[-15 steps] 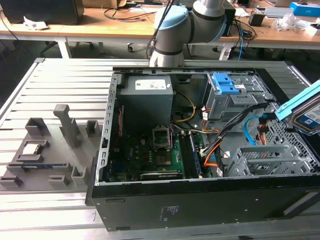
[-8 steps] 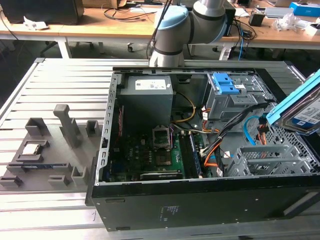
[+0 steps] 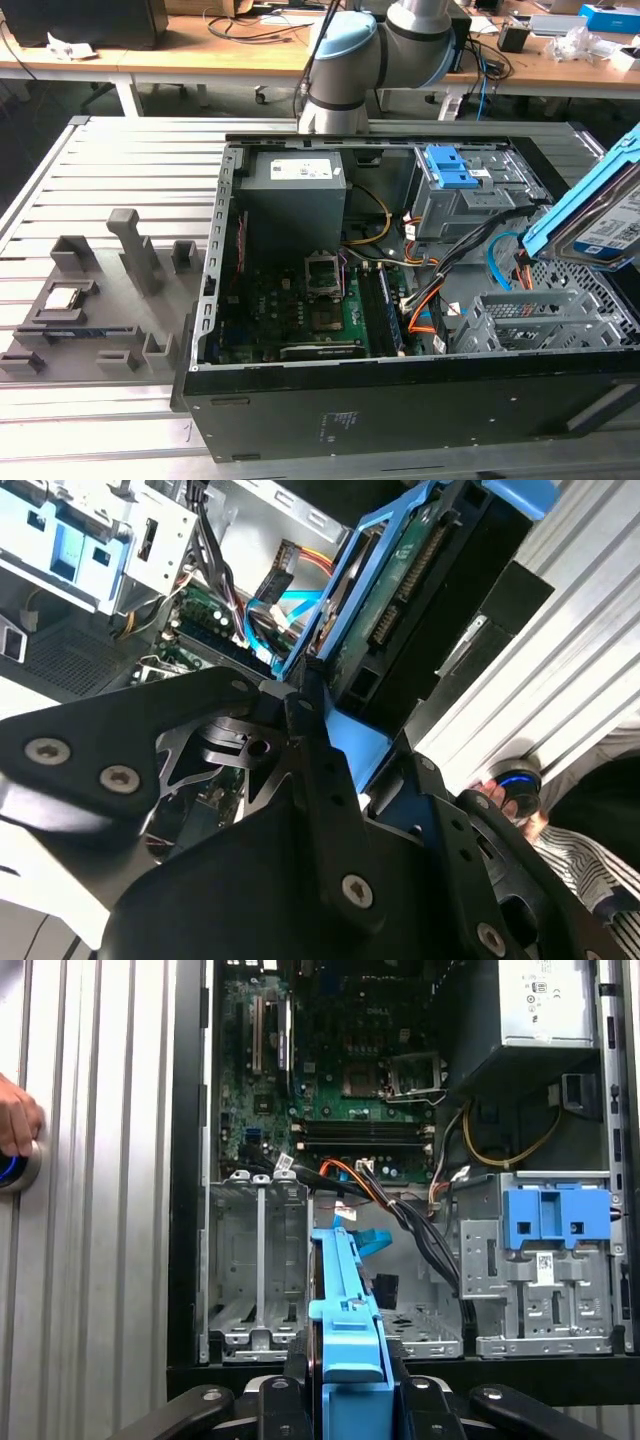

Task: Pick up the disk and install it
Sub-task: 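Pick up the disk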

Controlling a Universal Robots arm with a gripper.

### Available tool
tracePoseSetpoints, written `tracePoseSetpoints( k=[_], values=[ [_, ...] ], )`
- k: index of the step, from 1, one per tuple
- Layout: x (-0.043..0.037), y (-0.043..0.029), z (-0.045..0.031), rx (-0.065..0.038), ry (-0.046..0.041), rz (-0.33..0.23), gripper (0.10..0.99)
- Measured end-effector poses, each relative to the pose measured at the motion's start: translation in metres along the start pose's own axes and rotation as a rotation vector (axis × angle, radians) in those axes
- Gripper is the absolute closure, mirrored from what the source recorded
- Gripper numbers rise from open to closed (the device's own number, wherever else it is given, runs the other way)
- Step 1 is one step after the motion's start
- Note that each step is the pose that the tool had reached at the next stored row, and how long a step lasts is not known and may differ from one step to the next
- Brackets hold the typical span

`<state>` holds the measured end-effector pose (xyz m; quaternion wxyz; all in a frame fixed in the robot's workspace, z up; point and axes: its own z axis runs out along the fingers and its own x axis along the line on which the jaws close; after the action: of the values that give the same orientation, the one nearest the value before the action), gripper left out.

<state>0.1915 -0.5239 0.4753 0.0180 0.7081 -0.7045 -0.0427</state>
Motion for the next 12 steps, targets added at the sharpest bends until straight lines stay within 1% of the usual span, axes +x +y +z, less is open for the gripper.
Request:
tracePoseSetpoints(
  k=[2,3,6,10,12],
  values=[
    [0.0003,0.0044,0.0022,0.000,-0.0001,0.000,0.718],
    [0.0005,0.0079,0.0040,0.000,0.0000,0.000,0.718],
    [0.0009,0.0138,0.0072,0.000,0.0000,0.000,0.718],
    [0.0009,0.0167,0.0094,0.000,0.0011,0.000,0.718],
    [0.0011,0.0202,0.0117,0.000,0.0008,0.000,0.718]
  ],
)
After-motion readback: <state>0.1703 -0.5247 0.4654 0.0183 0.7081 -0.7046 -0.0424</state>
